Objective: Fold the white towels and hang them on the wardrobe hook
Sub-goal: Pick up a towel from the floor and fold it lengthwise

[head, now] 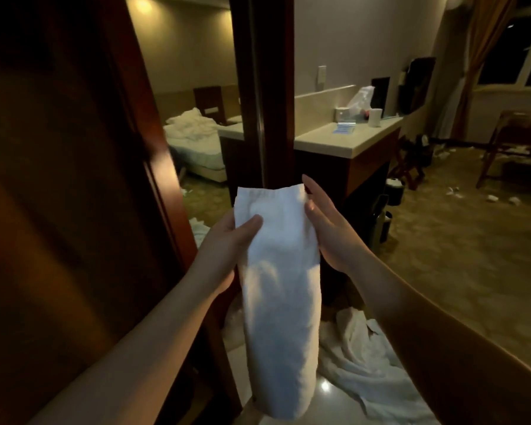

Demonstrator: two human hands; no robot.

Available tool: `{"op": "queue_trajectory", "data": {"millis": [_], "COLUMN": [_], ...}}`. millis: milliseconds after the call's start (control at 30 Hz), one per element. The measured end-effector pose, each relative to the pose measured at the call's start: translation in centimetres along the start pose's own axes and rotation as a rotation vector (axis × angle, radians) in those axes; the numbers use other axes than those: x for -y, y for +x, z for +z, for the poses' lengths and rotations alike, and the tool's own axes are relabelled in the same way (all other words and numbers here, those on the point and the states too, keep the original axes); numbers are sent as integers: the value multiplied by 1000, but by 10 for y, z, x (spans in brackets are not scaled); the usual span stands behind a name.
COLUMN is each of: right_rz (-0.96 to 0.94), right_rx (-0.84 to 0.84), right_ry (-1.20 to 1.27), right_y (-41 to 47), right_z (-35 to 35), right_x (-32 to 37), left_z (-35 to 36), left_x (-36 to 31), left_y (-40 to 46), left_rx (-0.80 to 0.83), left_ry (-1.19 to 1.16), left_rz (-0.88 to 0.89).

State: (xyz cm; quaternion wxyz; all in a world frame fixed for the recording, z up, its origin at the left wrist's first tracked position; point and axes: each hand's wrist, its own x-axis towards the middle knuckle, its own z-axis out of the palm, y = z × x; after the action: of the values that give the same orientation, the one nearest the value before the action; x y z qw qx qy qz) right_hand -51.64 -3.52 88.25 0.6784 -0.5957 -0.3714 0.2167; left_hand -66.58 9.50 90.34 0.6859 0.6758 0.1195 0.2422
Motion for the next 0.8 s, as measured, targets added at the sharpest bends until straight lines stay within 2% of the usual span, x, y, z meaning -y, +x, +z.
{"op": "queue_trajectory", "data": {"millis": [200,333,433,500,567,667,733,800], "right_rz": [-45,-124,-104,-132,-198,-272,-301,-321], "right_rx": [30,18,-37,-13,42,123,160,189], "right_ry": [-338,-400,-426,-453,-515,-620,-667,-685], "right_y": [-31,-61,-81,-90,-95,-100,-102,-103], "right_z": [89,147,184,206,227,256,274,286], "right_x": [21,23,26,39,55,75,85,91], "left_z": [-74,-121,-151,-171,-194,-224,-237,-247], "left_x": [-28,-38,-47,-54,-63,-83,-94,-103], "left_y": [-85,-137,-174,-196,-214,-239,-253,-262], "left_rx": [-24,-146,-197,-218,-232,-132,-88,-126], "left_ry": [66,34,22,45,145,402,474,561], "left_rz": [36,35,10,7,52,131,122,103]}}
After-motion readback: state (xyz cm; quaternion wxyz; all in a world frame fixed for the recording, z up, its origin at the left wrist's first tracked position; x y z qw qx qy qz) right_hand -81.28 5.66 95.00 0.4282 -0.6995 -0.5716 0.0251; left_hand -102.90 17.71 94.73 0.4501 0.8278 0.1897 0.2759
